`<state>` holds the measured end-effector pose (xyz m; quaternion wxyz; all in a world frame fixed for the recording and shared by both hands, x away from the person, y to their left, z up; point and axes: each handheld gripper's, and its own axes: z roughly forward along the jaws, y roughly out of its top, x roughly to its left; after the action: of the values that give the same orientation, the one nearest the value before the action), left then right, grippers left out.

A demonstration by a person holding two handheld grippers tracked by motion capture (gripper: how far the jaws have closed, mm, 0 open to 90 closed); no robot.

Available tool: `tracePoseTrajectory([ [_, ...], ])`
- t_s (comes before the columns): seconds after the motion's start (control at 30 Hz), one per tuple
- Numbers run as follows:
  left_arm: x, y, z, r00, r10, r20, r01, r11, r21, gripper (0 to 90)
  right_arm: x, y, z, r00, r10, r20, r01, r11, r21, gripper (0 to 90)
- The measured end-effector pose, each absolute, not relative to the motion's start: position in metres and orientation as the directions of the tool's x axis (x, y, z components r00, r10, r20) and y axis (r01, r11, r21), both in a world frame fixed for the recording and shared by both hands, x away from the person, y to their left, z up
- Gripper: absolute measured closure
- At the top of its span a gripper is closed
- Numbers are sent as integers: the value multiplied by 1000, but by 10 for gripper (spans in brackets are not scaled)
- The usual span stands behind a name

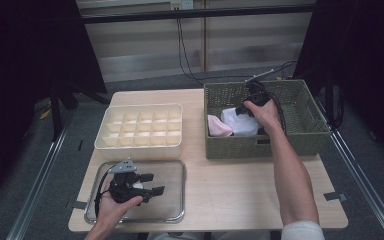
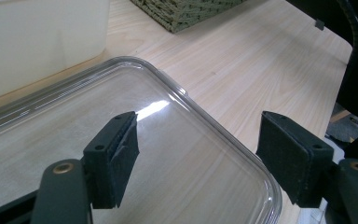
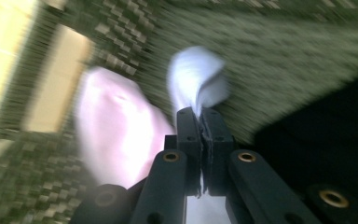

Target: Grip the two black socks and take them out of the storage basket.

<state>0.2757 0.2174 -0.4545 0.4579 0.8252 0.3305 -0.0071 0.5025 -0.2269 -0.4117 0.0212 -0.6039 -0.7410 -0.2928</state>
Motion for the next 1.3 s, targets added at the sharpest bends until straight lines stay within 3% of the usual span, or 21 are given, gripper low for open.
tracePoseTrajectory([
  [0.37, 276, 220, -455, 777, 544, -318, 556, -355, 751, 288, 508, -207, -392, -330, 832, 445, 849, 56, 526, 879],
  [0.57, 277, 217, -456, 771, 548, -325, 566, -355, 744, 290, 509, -197, -411, -317, 826, 466, 865, 50, 499, 876],
  [0.73, 276, 216, -456, 781, 538, -319, 556, -365, 747, 289, 508, -196, -425, -304, 839, 450, 876, 60, 479, 806],
  [0.77, 276, 217, -456, 778, 540, -320, 558, -360, 748, 289, 507, -199, -424, -300, 842, 449, 877, 58, 477, 739],
  [0.8, 276, 217, -456, 778, 540, -320, 558, -360, 748, 288, 507, -199, -424, -300, 842, 449, 877, 58, 477, 739],
  [0.87, 276, 218, -456, 778, 541, -321, 558, -358, 748, 288, 506, -208, -417, -323, 826, 462, 862, 55, 504, 651],
  [0.97, 275, 220, -455, 779, 540, -317, 554, -358, 751, 287, 504, -221, -411, -322, 839, 439, 853, 56, 518, 604],
  [1.07, 276, 220, -456, 777, 543, -319, 557, -356, 751, 287, 497, -251, -403, -278, 863, 422, 844, 10, 536, 506],
  [1.13, 276, 219, -456, 777, 542, -320, 558, -357, 749, 287, 495, -259, -403, -262, 871, 417, 844, -3, 537, 501],
  [1.3, 276, 216, -457, 777, 543, -319, 559, -362, 746, 286, 486, -294, -409, -192, 919, 345, 869, -4, 495, 600],
])
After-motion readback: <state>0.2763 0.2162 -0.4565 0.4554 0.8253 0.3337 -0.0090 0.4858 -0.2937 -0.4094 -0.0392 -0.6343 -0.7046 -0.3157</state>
